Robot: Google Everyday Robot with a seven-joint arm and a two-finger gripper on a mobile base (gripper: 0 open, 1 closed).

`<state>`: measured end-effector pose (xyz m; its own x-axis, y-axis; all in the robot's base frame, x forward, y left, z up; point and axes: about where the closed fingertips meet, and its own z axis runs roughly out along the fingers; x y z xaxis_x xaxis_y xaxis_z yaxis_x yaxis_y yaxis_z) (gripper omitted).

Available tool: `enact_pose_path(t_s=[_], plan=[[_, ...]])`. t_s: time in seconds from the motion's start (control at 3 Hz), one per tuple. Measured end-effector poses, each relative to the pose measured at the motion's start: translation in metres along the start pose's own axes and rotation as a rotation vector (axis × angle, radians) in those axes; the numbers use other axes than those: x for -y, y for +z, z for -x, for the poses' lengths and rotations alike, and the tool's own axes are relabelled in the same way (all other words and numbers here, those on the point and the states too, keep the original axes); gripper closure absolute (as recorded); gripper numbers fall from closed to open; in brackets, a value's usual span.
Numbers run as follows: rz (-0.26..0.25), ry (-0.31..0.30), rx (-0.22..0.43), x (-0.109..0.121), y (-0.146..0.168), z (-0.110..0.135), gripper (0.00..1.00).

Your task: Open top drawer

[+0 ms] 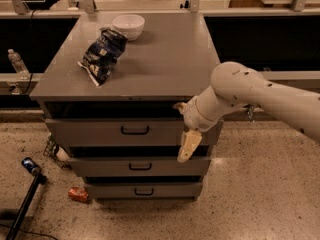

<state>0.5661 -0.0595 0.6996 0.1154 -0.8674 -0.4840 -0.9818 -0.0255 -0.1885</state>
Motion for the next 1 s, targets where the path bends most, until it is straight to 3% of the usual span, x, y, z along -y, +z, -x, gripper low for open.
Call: enact_pose_path(t_s=[0.33, 1.0], plan=[[-0.006, 0.000, -0.003, 0.002, 0.012, 0.000, 0.00], [0.023, -0.012, 0.027, 0.001, 0.027, -0.002, 0.46]])
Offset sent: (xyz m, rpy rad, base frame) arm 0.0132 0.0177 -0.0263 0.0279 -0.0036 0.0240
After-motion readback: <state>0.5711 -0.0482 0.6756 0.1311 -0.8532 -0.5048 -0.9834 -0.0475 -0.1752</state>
